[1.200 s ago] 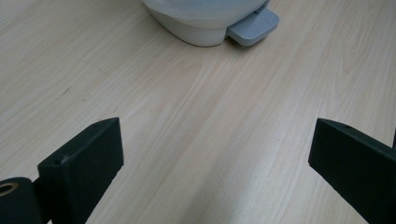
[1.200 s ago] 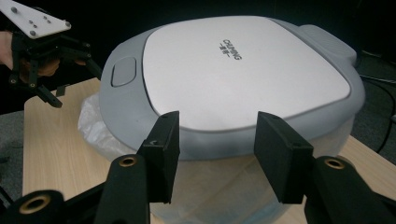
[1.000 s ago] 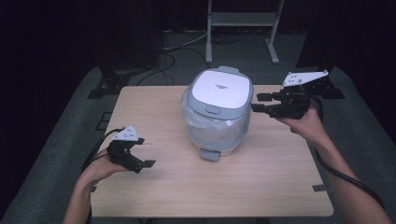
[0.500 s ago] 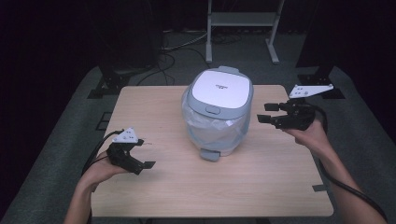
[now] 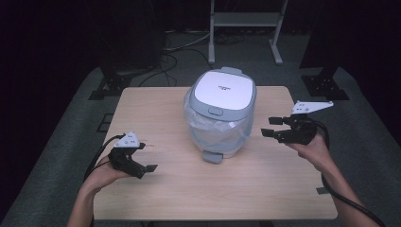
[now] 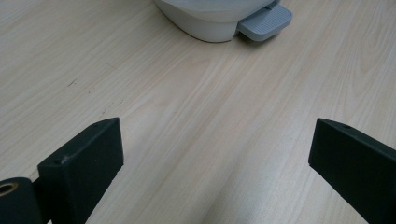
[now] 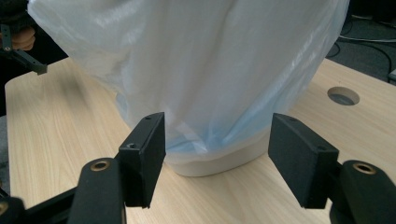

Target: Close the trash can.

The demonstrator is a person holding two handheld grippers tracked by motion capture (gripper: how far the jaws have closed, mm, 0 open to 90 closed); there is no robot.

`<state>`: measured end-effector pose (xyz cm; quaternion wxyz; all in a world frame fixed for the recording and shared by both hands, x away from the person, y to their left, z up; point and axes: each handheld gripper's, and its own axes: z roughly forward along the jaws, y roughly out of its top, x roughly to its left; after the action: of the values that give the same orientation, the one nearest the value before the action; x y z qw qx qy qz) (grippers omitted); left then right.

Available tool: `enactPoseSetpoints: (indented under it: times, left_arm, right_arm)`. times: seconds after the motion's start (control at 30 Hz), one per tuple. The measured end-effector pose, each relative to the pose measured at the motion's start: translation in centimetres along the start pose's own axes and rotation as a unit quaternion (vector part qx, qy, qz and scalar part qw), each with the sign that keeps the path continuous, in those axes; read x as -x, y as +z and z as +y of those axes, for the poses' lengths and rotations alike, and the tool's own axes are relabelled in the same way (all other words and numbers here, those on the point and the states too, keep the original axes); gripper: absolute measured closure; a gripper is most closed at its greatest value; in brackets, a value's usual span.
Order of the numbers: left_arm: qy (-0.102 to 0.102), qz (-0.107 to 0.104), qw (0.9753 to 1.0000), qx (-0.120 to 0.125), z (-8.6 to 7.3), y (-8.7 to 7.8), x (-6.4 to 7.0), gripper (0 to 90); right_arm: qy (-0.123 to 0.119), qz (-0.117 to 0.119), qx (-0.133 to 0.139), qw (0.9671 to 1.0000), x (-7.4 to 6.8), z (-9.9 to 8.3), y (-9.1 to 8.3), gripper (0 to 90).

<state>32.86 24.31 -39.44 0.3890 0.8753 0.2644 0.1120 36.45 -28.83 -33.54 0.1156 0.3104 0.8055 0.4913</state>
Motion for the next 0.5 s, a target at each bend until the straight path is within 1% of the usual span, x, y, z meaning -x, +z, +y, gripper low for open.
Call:
enactPoseSetpoints:
  times: [0.07,0.2,0.3,0.37,0.5]
  left_arm:
    - [0.001,-0.001,1.0000,0.004,-0.1,0.1,0.1,2.3]
    - [0.002,0.000,1.0000,0.008,-0.3,0.2,0.2,2.3]
    - [-0.002,0.002,0.9999,0.010,-0.6,0.3,0.3,2.2]
    - [-0.001,0.003,0.9999,0.010,-0.7,0.3,0.4,2.2]
    - [0.000,0.000,1.0000,0.007,-1.1,0.4,0.5,2.2]
  right_arm:
    - [0.004,0.000,-0.001,1.0000,0.0,-0.4,0.1,35.4]
    - [0.005,-0.003,-0.003,1.0000,-0.1,-1.2,0.4,35.2]
    - [0.006,-0.003,-0.005,1.0000,-0.1,-1.8,0.6,35.1]
    - [0.006,-0.006,-0.009,0.9999,-0.2,-2.4,0.7,35.0]
    - [0.011,-0.007,-0.011,0.9998,-0.3,-3.6,0.9,35.0]
